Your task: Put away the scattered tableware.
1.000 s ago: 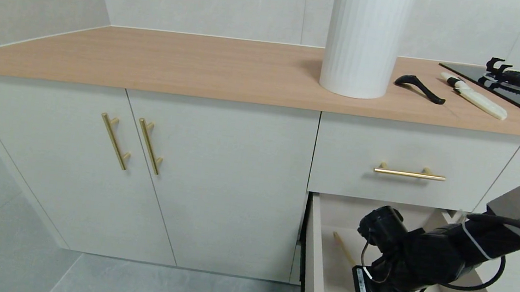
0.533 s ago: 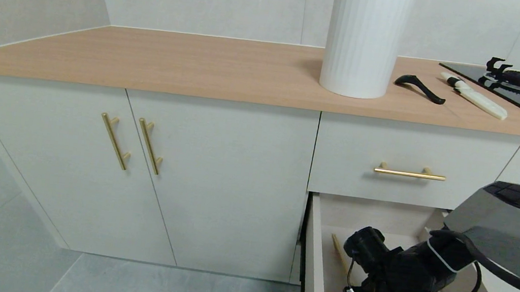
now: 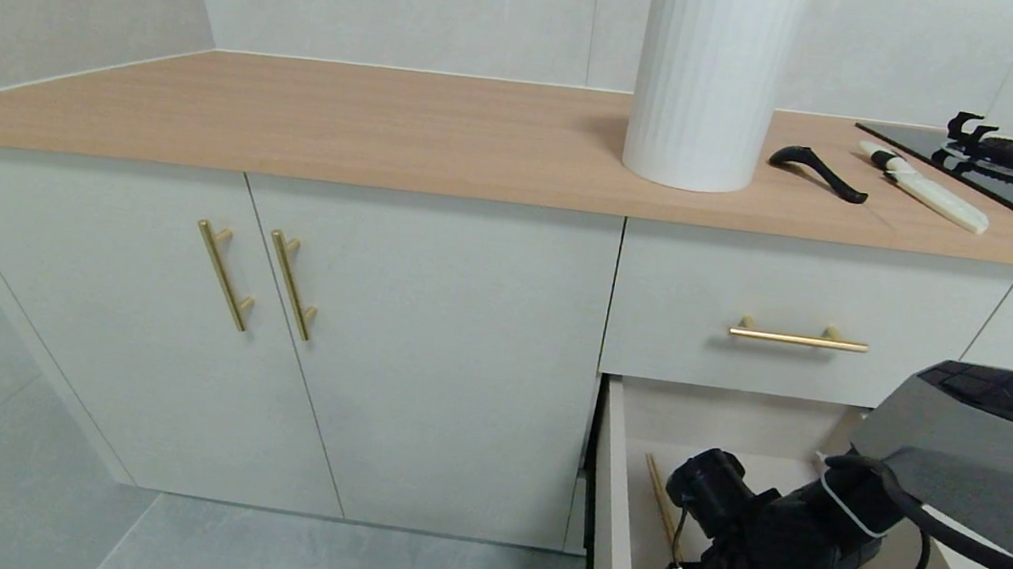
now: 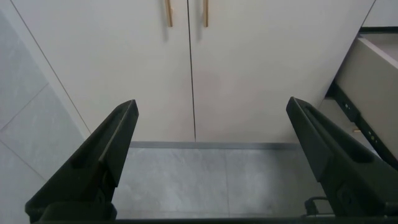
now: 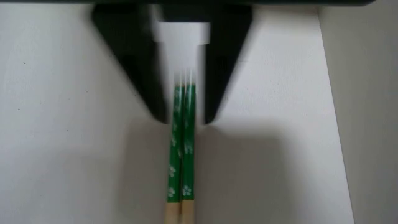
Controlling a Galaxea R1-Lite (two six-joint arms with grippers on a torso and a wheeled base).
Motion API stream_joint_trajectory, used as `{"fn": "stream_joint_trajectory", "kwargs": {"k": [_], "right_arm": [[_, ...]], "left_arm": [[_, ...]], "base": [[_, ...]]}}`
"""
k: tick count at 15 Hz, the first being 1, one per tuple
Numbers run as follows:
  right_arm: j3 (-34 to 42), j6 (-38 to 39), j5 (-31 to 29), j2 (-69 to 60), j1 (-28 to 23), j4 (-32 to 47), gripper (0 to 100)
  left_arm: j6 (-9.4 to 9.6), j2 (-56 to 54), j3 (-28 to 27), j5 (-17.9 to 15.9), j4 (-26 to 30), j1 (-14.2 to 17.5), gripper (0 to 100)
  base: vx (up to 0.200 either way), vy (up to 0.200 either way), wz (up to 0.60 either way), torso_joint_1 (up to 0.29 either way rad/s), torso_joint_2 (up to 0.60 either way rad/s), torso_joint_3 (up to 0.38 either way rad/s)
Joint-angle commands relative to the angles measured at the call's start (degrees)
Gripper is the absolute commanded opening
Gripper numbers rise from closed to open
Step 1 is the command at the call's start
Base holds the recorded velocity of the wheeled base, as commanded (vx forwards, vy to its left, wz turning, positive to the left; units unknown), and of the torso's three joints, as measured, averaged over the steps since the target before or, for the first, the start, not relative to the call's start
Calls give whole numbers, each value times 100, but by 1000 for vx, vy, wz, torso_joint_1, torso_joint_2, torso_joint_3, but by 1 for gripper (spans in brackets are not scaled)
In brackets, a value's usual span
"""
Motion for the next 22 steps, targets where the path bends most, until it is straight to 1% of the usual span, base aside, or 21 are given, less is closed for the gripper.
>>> {"fn": "stream_joint_trajectory", "kwargs": {"k": [1,4,6,8,11,12,13,14,16,21,22], "right_arm": [[-8,1,1,-2,2,-2,100],[0,-8,1,-213,2,33,100],[53,-8,36,-881,-16,112,100],[18,-26,62,-1575,-156,569,100],[-887,-70,255,-2832,-736,2327,100],[-993,-96,352,-2999,-895,2547,100],[-1098,-535,669,-3439,-1413,2819,100],[-1063,-1089,1090,-3773,-1897,2854,100],[-940,-1748,1671,-4168,-2468,2819,100],[-826,-1924,1741,-4239,-2521,2775,100],[-773,-2056,1741,-4239,-2521,2767,100]], "left_arm": [[2,0,0,-2,0,2,100],[2,0,0,-2,0,2,100],[2,0,0,-2,0,2,100],[2,0,0,-2,0,2,100],[2,0,0,-2,0,2,100],[2,0,0,-11,0,2,100],[2,0,0,-2,0,2,100],[2,0,0,-2,0,2,100],[2,0,0,-2,0,2,100],[2,0,0,-2,0,2,100],[2,0,0,-2,0,2,100]], "base": [[0,0,0,0,0,0],[0,0,0,0,0,0],[0,0,0,0,0,0],[0,0,0,0,0,0],[0,0,0,0,0,0],[0,0,0,0,0,0],[0,0,0,0,0,0],[0,0,0,0,0,0],[0,0,0,0,0,0],[0,0,0,0,0,0],[0,0,0,36,-163,-129]]}}
